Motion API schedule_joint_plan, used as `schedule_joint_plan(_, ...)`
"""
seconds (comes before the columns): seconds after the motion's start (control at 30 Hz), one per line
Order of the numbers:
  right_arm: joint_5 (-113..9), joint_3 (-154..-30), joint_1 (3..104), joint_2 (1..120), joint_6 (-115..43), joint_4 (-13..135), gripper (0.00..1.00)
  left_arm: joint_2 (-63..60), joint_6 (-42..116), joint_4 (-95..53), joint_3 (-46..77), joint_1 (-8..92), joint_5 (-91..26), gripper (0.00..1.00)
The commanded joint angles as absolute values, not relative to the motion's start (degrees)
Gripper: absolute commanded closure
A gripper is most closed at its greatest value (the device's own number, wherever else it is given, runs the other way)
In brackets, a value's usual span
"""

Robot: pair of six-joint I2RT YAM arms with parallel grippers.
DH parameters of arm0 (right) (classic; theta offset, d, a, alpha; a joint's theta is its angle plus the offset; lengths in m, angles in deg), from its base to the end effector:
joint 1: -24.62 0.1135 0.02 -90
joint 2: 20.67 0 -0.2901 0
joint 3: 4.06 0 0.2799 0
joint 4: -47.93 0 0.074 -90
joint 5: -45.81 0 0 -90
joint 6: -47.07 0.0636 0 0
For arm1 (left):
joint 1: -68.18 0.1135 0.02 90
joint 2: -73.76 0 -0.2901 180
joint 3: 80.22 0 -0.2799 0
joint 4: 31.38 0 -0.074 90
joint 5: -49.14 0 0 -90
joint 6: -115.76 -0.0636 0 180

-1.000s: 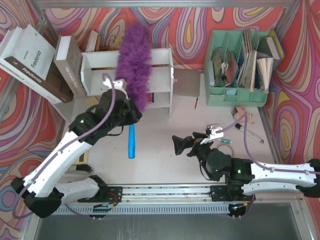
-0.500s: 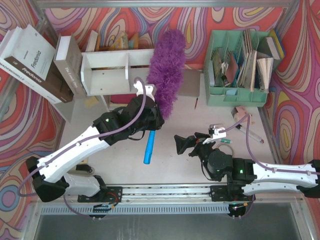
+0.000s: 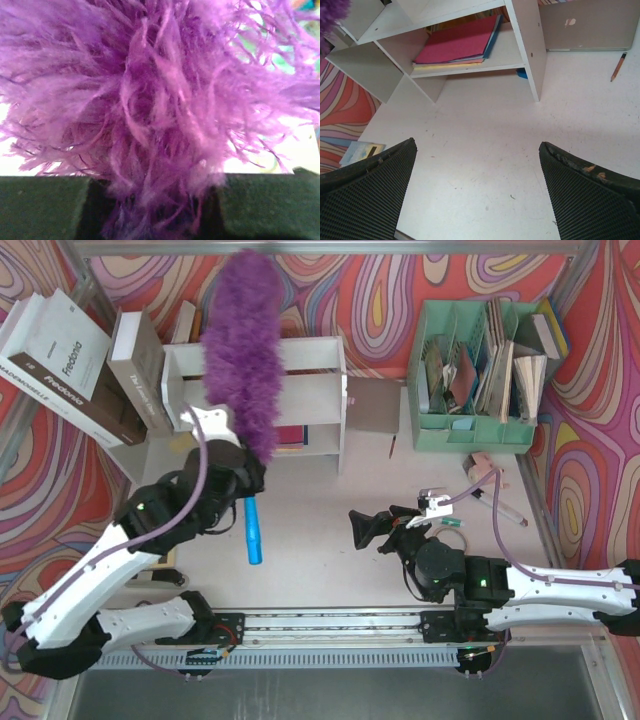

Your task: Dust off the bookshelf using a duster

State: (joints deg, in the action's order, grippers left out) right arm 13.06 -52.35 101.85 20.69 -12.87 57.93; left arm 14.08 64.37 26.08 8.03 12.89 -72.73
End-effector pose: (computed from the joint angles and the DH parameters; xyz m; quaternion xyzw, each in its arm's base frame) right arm 0.0938 0.1719 0.3332 0.0471 0.7157 0.2802 0.6380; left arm 0.1565 -0.1670 0.4576 -0.0273 0.8254 -0.2171 0.5204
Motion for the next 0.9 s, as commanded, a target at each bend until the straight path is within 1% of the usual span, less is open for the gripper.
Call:
schedule_joint_plan(0.0, 14.83, -51.96, 101.70, 20.60, -11.62, 58.62, 0.01, 16.47, 66.43, 31.11, 10.04, 18.15, -76.69, 1.00)
schedule_joint_plan(0.23, 14.78, -51.86, 101.70, 20.48, -10.80, 59.34, 0.01, 17.63, 68.87, 33.23, 12.97, 22.25, -76.48, 1.00)
schedule_joint_plan(0.53, 15.00, -51.90, 101.70, 20.52, -10.73, 59.77, 0.01, 12.92, 67.80, 22.75, 15.42, 22.53, -61.37, 1.00)
schedule_joint_plan(0.87, 15.38, -51.93, 101.74, 20.62, -10.83, 59.61, 0.01, 4.12, 65.76, 22.18, 6.11, 12.40, -64.74, 1.00)
